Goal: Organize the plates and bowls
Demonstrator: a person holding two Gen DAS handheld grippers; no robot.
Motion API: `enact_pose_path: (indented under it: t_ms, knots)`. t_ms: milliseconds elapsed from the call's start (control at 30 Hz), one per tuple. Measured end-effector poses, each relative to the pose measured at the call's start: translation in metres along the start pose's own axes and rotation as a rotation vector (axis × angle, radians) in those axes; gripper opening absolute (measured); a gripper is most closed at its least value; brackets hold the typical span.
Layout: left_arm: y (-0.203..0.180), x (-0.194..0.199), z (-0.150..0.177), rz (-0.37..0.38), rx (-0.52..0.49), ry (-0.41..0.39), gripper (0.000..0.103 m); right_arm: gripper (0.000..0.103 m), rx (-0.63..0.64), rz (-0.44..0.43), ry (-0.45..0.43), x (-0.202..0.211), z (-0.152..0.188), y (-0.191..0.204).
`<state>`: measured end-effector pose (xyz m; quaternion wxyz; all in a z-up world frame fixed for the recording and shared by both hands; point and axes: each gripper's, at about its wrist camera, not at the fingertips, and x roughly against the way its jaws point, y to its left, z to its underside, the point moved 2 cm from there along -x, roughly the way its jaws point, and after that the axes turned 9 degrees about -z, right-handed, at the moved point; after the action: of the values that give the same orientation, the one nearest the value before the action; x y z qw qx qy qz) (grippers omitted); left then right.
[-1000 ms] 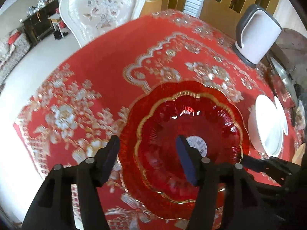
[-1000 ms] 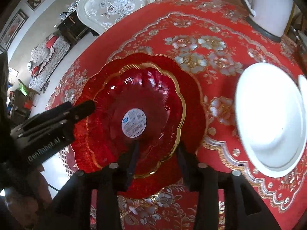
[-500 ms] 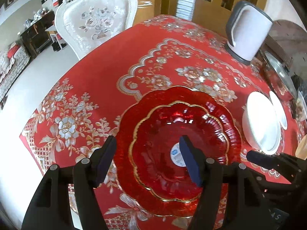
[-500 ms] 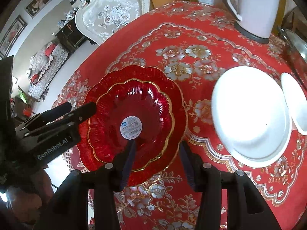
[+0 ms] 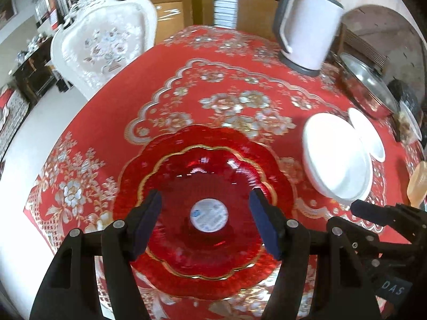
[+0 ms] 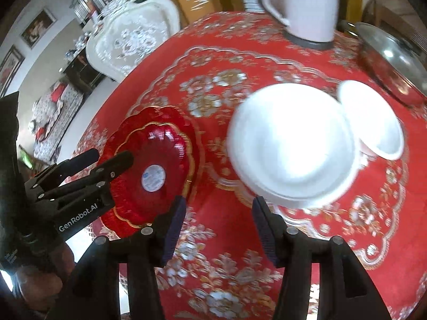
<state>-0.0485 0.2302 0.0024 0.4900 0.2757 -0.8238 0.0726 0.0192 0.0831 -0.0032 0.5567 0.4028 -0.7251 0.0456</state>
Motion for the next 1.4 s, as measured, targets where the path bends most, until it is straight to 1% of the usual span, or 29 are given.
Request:
enact_pose_path:
  t_ms: [100, 167, 233, 300, 367, 533, 633, 700, 800, 967, 1033, 1100, 1233, 1333, 1400]
  knots:
    - [-0.020, 0.005, -0.002, 0.017, -0.039, 0.006, 0.067, 0.058, -0.033, 0.022, -0.017, 0.015, 0.007, -0.019]
    - [-0.036, 0.008, -0.003, 0.035, -0.071, 0.012, 0.067, 0.067, -0.057, 0.045, -0.029, 0.025, 0.012, -0.033]
    - [-0.051, 0.011, -0.002, 0.043, -0.102, 0.013, 0.067, 0.074, -0.090, 0.087, -0.038, 0.035, 0.018, -0.049]
    - [-0.067, 0.013, -0.002, 0.060, -0.135, 0.019, 0.067, 0.076, -0.138, 0.122, -0.041, 0.045, 0.023, -0.066]
    - [-0.083, 0.015, -0.003, 0.086, -0.165, 0.026, 0.067, 0.078, -0.175, 0.127, -0.043, 0.051, 0.027, -0.079]
    - [-0.109, 0.018, -0.009, 0.102, -0.203, 0.034, 0.067, 0.083, -0.275, 0.135, -0.044, 0.065, 0.038, -0.108]
    - [-0.120, 0.018, -0.015, 0.101, -0.234, 0.028, 0.067, 0.083, -0.331, 0.111, -0.033, 0.068, 0.042, -0.120]
    - [-0.127, 0.016, -0.022, 0.094, -0.250, 0.019, 0.067, 0.083, -0.345, 0.115, -0.044, 0.071, 0.045, -0.124]
    - [-0.133, 0.011, -0.031, 0.097, -0.263, 0.018, 0.067, 0.083, -0.337, 0.132, -0.048, 0.071, 0.043, -0.126]
    - [-0.138, -0.002, -0.045, 0.070, -0.288, 0.009, 0.067, 0.083, -0.330, 0.142, -0.041, 0.062, 0.032, -0.126]
    - [-0.139, -0.008, -0.050, 0.066, -0.290, 0.015, 0.067, 0.083, -0.332, 0.134, -0.036, 0.056, 0.027, -0.125]
    - [-0.137, -0.014, -0.056, 0.073, -0.281, 0.021, 0.067, 0.083, -0.334, 0.124, -0.051, 0.051, 0.020, -0.124]
    - [-0.135, -0.026, -0.065, 0.076, -0.274, 0.035, 0.067, 0.083, -0.365, 0.093, -0.057, 0.041, 0.010, -0.127]
    - [-0.135, -0.036, -0.070, 0.104, -0.279, 0.055, 0.067, 0.083, -0.388, 0.077, -0.054, 0.033, 0.004, -0.130]
    - [-0.136, -0.043, -0.073, 0.108, -0.283, 0.073, 0.067, 0.083, -0.396, 0.070, -0.053, 0.027, 0.001, -0.130]
